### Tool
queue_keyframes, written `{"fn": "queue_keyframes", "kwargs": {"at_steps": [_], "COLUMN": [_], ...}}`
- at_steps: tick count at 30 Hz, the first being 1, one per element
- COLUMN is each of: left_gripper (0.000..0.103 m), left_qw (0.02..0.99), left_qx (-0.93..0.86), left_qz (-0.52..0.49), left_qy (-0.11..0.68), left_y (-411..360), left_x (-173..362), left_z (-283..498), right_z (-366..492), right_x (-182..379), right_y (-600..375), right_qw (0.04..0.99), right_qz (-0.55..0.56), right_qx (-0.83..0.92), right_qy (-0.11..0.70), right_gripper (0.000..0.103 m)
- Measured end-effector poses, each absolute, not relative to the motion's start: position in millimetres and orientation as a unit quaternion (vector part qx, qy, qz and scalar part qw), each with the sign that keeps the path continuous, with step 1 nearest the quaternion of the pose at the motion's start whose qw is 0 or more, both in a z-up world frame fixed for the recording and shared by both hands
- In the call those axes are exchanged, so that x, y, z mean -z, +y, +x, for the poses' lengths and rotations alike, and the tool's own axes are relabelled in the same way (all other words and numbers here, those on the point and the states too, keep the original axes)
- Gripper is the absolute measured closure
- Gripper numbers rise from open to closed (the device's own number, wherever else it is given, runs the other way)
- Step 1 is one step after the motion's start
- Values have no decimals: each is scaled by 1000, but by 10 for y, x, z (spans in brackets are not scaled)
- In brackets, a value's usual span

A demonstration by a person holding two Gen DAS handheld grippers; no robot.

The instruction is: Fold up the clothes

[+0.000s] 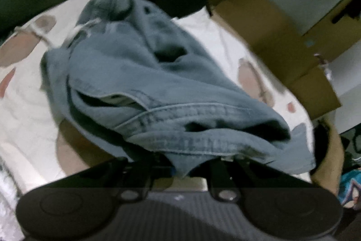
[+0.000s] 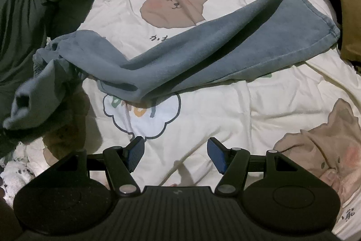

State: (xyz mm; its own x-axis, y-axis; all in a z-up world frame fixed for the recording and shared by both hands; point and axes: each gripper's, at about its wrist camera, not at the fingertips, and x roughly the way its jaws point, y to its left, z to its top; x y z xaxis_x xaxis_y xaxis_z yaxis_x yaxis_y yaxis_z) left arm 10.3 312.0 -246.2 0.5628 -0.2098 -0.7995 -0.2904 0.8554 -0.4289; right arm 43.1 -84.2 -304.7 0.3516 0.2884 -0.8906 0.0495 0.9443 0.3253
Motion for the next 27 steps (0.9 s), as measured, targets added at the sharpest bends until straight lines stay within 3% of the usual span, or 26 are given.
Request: {"fn": "queue_keyframes", "kwargs": {"at_steps": [27], "left_gripper": [95], "left_qw": [851], "left_qx": [44], "left_qz": [-364], "left_qy": [375], "left_y": [2932], "left_x": [1433], "left_z": [493], "right_z": [508], "right_x": [2916], "right_y": [-852], "right_qw": [820], "right_qz": [175], "right_qx": [-80], "right_qy": [539], "right_gripper": [35]}}
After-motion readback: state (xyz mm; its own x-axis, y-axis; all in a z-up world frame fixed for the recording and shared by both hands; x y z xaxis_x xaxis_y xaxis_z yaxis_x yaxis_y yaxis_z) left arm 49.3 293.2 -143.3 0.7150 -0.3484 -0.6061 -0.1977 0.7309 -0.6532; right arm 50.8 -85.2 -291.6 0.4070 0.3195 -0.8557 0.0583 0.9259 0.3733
